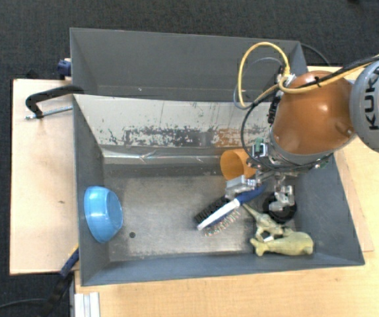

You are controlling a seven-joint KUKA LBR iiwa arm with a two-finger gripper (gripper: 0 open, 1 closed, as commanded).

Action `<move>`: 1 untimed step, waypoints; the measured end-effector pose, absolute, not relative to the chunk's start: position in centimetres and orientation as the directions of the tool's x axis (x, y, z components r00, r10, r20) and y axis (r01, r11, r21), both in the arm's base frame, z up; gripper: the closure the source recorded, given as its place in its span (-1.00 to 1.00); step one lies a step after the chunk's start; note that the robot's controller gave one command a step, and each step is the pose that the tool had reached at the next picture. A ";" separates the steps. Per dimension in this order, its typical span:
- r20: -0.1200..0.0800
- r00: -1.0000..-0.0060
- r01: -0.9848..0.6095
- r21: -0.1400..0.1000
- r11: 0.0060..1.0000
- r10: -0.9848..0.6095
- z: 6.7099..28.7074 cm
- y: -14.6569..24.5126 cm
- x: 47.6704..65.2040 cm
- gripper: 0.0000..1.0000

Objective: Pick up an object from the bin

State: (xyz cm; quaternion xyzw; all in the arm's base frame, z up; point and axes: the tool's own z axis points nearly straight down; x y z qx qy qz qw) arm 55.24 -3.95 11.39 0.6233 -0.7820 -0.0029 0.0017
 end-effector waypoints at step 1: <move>-0.007 -0.519 -0.855 -0.013 0.519 -0.855 7.5 -3.7 53.3 -1.00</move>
Offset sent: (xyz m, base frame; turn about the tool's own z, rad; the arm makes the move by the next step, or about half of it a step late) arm -0.0251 0.0029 -0.0439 0.3197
